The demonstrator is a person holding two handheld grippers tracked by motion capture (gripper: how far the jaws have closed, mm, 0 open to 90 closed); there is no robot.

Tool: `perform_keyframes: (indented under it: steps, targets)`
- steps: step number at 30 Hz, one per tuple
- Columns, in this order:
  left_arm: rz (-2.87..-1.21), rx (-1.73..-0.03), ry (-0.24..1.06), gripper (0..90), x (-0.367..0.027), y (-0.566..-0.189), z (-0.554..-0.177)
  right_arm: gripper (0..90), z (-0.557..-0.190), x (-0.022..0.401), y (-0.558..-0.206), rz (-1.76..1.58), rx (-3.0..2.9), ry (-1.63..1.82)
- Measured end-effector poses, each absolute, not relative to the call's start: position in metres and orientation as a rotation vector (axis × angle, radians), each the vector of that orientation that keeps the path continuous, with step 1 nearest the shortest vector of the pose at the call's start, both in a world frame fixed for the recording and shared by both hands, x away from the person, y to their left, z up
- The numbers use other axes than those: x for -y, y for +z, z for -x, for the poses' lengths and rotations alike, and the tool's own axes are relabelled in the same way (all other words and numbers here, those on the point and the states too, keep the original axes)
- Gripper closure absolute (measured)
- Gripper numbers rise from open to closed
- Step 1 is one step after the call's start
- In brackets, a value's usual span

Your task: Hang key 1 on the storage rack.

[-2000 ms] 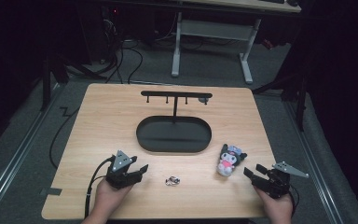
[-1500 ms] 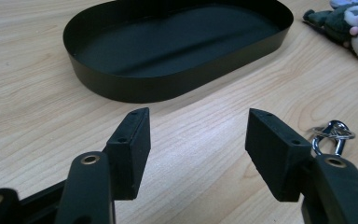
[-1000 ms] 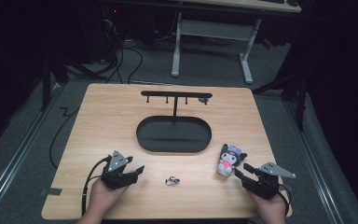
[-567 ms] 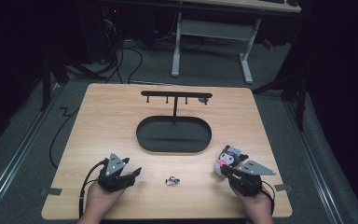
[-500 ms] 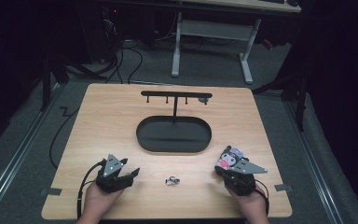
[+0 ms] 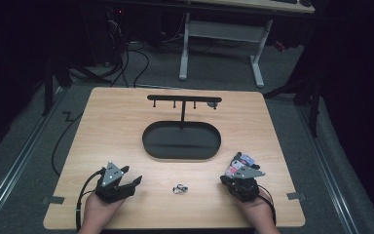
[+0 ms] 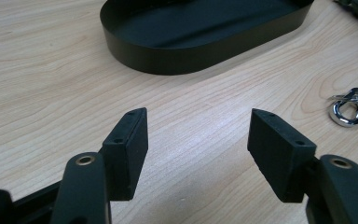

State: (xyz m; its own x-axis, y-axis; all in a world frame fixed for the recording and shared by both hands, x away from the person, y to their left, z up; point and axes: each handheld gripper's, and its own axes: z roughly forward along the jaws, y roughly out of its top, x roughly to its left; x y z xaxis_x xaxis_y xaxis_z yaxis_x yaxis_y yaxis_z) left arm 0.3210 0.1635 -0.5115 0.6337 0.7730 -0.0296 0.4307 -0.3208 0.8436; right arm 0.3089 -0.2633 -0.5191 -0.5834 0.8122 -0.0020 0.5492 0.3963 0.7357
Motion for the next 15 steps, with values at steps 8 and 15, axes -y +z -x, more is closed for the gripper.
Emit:
perform_keyframes:
  steps: [8,15]
  targets:
    - [-1.961,-0.932,0.483,38.6,-0.158,-0.512,-0.322,87.3,-0.304,0.282,-0.518,-1.23,-2.262,1.002]
    - [-1.965,-0.916,0.503,38.4,-0.159,-0.508,-0.319,85.8,-0.301,0.295,-0.517,-1.274,-2.233,1.01]
